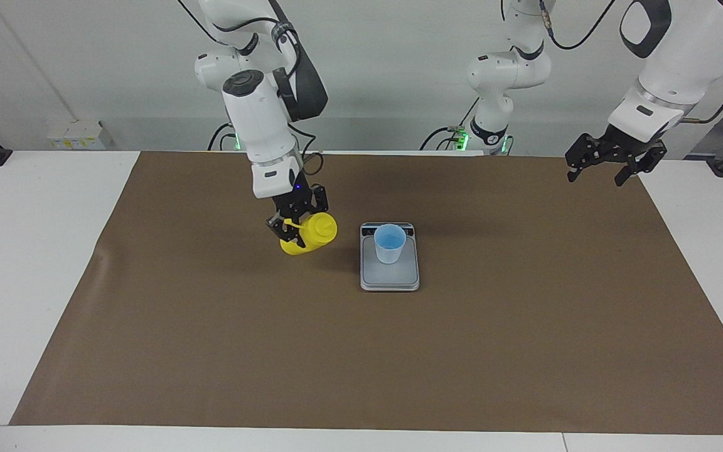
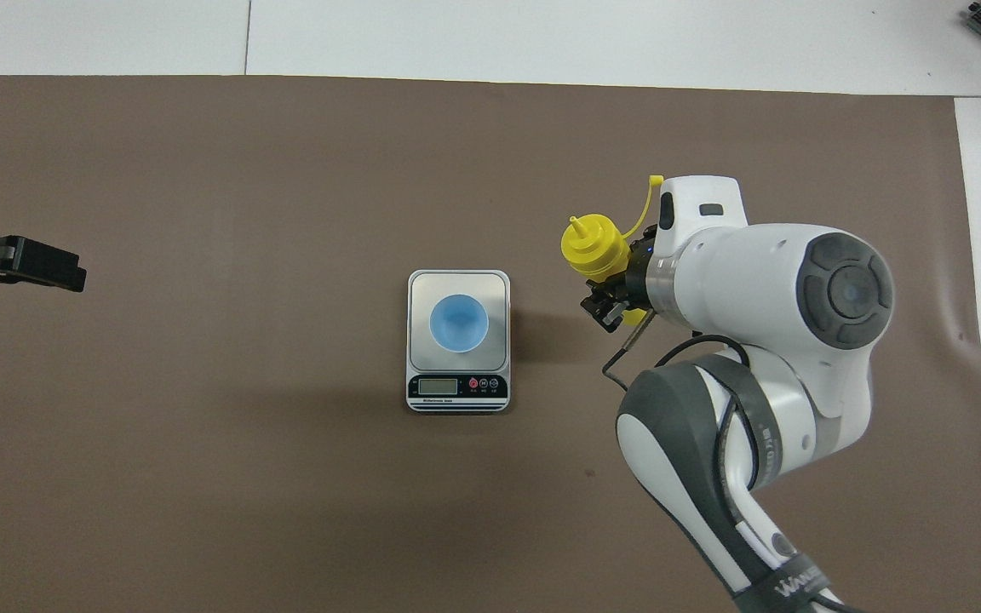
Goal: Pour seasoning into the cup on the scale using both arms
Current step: 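Lift the yellow bottle with the right gripper and carry it over the cup, then tilt the yellow bottle nozzle-down over the blue cup with the right gripper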
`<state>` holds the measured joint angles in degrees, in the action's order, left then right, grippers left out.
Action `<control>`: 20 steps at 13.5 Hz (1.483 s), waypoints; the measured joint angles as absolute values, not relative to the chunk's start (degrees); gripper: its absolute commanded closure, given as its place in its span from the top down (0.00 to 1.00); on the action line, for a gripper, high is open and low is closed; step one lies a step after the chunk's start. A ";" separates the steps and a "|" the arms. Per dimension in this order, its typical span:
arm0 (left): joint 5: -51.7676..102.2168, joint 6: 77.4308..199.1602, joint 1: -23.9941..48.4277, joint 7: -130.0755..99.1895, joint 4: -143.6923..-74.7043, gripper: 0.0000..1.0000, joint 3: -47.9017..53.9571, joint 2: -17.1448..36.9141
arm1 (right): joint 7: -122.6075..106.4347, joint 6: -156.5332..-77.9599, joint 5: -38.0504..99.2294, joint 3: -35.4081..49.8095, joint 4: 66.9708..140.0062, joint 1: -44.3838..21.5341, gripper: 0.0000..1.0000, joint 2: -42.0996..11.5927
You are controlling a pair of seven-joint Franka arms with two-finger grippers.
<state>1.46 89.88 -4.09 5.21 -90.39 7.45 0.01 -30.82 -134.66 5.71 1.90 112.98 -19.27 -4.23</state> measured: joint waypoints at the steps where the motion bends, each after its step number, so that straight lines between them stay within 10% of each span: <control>1: 1.46 89.88 -4.07 5.21 -90.40 1.00 7.49 0.01 | -28.83 -134.68 1.94 1.91 112.52 -19.99 0.00 -4.69; 20: 1.46 89.88 -4.20 5.01 -90.40 1.00 6.75 0.01 | -30.27 -134.66 -48.46 2.05 108.65 -30.79 0.00 -13.63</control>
